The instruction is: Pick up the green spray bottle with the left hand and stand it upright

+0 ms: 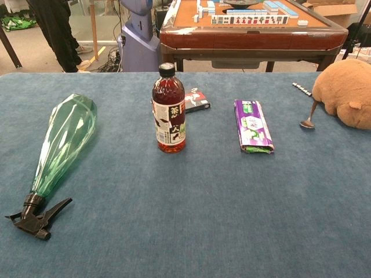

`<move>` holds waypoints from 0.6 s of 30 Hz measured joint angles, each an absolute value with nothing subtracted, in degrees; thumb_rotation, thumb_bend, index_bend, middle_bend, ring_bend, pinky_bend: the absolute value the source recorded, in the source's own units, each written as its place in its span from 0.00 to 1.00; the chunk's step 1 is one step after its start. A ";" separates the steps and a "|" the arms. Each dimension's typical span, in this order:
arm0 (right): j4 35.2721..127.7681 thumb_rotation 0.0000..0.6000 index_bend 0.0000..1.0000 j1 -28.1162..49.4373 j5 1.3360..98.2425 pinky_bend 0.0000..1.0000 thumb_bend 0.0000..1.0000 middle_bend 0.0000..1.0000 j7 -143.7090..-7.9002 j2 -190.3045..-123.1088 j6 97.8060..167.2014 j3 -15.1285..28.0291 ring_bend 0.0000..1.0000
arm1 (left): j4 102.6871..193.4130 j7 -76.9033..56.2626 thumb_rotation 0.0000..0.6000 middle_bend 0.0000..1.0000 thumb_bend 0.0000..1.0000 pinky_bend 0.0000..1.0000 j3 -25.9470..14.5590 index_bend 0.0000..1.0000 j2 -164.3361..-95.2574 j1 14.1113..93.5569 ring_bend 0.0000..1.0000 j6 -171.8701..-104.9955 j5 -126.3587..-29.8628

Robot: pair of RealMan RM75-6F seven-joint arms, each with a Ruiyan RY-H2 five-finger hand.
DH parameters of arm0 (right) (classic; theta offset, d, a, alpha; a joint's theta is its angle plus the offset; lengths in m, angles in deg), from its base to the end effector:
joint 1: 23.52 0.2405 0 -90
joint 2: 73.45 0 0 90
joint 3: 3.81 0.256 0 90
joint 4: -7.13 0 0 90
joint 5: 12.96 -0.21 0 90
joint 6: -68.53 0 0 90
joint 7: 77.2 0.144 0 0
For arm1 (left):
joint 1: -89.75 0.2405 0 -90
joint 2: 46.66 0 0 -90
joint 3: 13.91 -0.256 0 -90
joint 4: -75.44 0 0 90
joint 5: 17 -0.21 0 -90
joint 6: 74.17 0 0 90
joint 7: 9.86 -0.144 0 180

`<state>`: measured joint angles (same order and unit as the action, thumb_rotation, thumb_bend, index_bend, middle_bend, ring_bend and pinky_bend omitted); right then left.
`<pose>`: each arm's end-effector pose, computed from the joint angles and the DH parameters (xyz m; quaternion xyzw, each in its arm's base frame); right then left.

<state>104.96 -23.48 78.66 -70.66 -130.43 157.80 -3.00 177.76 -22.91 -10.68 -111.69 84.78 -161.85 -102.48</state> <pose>-0.2999 -0.1471 0.1883 0.5837 -0.4064 0.4180 0.5652 -0.2723 0.1795 0.1481 -0.5938 -0.3648 -0.3904 0.6016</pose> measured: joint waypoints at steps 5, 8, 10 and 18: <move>104.73 1.00 0.32 -23.48 78.58 0.29 0.27 0.24 -70.40 -130.45 157.75 -2.99 0.18 | 177.72 -23.04 1.00 0.00 0.23 0.00 -10.75 0.04 -111.79 84.82 0.00 -161.90 -102.68; 104.62 1.00 0.32 -23.56 78.67 0.29 0.27 0.24 -70.28 -130.33 158.01 -2.97 0.18 | 177.50 -22.71 1.00 0.00 0.23 0.00 -10.63 0.04 -111.80 84.64 0.00 -161.73 -102.77; 104.59 1.00 0.32 -23.64 78.68 0.29 0.27 0.24 -70.24 -130.22 158.22 -2.93 0.18 | 177.43 -22.52 1.00 0.00 0.23 0.00 -10.54 0.04 -111.68 84.40 0.00 -161.25 -102.64; 104.84 1.00 0.32 -23.87 78.62 0.29 0.27 0.24 -70.49 -129.86 158.76 -2.73 0.18 | 176.13 -19.91 1.00 0.00 0.23 0.00 -10.11 0.05 -111.04 82.54 0.00 -158.50 -102.96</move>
